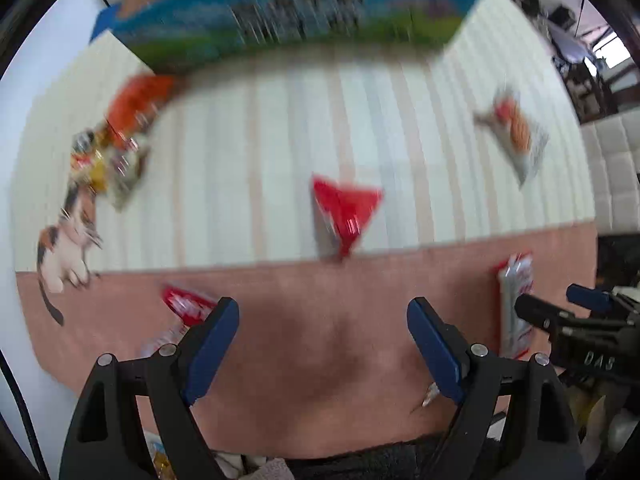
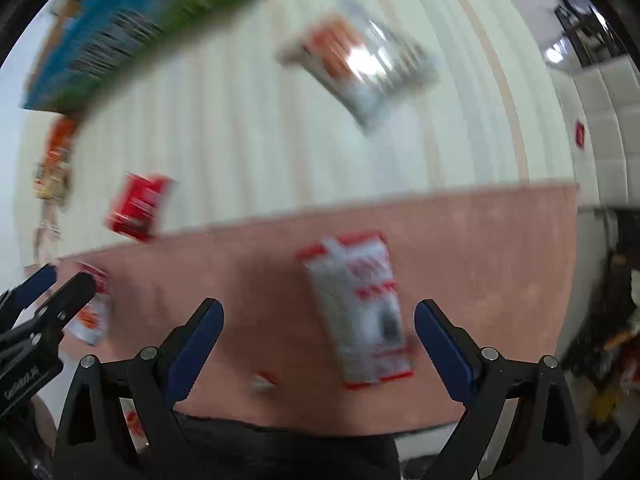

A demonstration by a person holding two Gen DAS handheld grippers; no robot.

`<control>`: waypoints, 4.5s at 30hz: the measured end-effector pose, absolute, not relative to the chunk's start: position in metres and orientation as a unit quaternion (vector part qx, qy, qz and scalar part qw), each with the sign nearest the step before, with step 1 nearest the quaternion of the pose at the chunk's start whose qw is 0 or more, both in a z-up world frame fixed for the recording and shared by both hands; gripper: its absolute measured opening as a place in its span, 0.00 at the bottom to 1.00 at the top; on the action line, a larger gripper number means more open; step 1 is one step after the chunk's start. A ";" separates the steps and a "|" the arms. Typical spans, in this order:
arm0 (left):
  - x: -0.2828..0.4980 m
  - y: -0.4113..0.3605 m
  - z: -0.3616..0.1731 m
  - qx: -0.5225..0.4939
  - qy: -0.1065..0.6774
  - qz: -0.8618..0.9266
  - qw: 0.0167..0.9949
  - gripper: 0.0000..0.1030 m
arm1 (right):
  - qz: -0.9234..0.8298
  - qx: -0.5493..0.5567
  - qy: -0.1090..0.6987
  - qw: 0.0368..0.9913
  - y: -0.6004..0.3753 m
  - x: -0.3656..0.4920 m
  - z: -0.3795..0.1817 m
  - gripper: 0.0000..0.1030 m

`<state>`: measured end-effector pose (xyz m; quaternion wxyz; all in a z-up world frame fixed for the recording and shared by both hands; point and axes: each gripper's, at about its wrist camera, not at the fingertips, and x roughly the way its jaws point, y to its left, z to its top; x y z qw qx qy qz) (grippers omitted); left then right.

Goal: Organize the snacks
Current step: 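Grasp the red-white spicy snack packet with the left gripper while the right grasps the white-red strip packet, then carry both packets over the box, lower them in and open both grippers, then grasp the small white packet with the left gripper while the right grasps the red triangular candy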

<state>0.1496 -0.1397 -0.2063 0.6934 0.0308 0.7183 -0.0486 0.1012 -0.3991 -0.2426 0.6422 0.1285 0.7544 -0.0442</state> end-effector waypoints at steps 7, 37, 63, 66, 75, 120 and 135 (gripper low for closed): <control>0.128 -0.159 -0.228 0.082 0.721 -0.044 0.687 0.84 | -0.061 0.100 0.787 0.606 -0.409 0.072 -0.295 0.69; 0.123 -0.017 -0.303 0.179 0.784 -0.038 0.593 0.80 | 0.069 0.021 0.788 0.611 -0.261 0.107 -0.292 0.53; 0.153 0.029 -0.203 -0.086 0.727 -0.062 0.678 0.37 | 0.117 0.131 0.742 0.647 -0.291 0.127 -0.207 0.48; 0.178 0.022 -0.169 -0.096 0.703 -0.076 0.701 0.37 | 0.126 0.157 0.719 0.665 -0.309 0.152 -0.168 0.48; 0.312 -0.029 -0.097 -0.109 0.650 -0.096 0.746 0.37 | 0.115 0.208 0.632 0.738 -0.345 0.256 -0.070 0.48; 0.467 -0.002 -0.188 -0.078 0.711 -0.031 0.698 0.92 | -0.022 0.124 0.669 0.733 -0.339 0.418 -0.160 0.95; 0.396 -0.006 -0.121 -0.013 0.629 -0.038 0.776 0.92 | 0.008 0.062 0.625 0.778 -0.309 0.357 -0.115 0.95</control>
